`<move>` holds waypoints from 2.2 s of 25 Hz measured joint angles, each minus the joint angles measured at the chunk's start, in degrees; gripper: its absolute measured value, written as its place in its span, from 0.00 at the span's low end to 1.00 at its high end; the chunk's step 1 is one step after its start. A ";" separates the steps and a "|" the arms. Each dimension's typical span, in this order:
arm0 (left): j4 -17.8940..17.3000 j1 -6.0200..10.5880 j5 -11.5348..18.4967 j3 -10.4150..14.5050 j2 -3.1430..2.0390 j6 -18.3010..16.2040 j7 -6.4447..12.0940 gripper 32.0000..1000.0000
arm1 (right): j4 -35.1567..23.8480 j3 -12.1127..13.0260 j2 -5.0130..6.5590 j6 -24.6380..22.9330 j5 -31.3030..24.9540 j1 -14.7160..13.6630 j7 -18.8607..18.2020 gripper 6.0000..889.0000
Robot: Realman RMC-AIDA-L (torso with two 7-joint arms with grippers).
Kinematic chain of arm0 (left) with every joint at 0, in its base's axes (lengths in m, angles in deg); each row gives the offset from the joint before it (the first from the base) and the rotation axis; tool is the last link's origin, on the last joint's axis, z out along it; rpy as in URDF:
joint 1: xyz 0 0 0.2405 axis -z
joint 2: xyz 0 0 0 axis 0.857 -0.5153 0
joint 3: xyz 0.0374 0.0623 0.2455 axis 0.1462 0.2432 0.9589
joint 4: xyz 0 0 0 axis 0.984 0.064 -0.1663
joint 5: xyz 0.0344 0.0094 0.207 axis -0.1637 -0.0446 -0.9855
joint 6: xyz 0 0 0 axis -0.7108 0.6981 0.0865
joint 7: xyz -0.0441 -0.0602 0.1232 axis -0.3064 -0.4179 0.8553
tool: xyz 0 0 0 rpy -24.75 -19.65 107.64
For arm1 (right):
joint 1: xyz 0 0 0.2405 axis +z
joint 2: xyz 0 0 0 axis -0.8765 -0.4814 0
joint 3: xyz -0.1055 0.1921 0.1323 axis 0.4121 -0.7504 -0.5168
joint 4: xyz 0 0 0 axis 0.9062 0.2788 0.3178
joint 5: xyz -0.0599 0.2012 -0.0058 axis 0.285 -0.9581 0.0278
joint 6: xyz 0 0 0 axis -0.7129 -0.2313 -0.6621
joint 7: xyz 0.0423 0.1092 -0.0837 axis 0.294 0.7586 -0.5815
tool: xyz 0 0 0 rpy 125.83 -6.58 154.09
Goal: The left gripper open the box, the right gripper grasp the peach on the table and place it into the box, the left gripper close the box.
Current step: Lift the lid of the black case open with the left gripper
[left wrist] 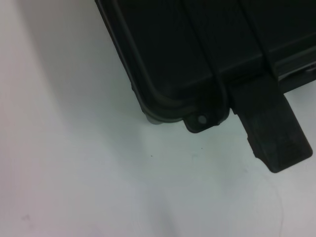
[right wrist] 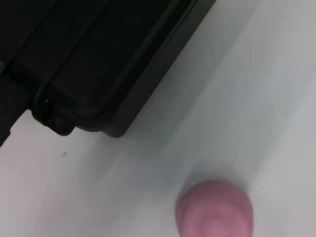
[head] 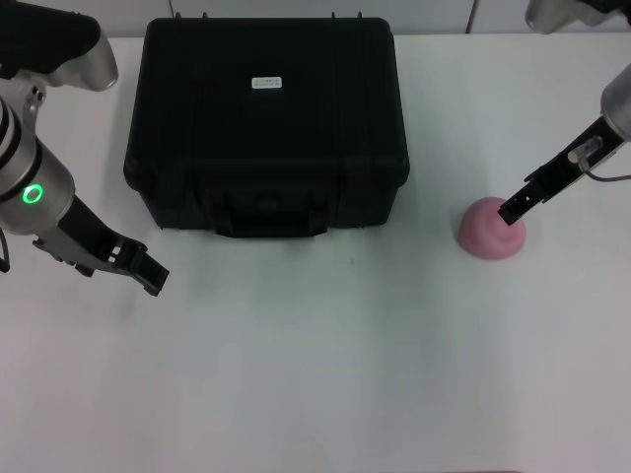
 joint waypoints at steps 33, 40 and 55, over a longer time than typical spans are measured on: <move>-5.88 4.98 -0.44 -0.17 -0.07 -6.37 -5.41 0.88 | -1.82 -0.30 0.00 0.00 -0.19 0.20 -0.37 0.92; -7.88 6.58 -0.45 0.67 0.04 -7.10 -7.51 0.88 | -2.42 -0.53 0.00 0.13 -0.45 0.04 -1.49 0.92; -5.73 10.55 -0.75 0.02 -0.20 -5.94 -8.31 0.88 | -2.47 -0.49 -0.54 1.43 -0.57 -0.36 -3.44 0.91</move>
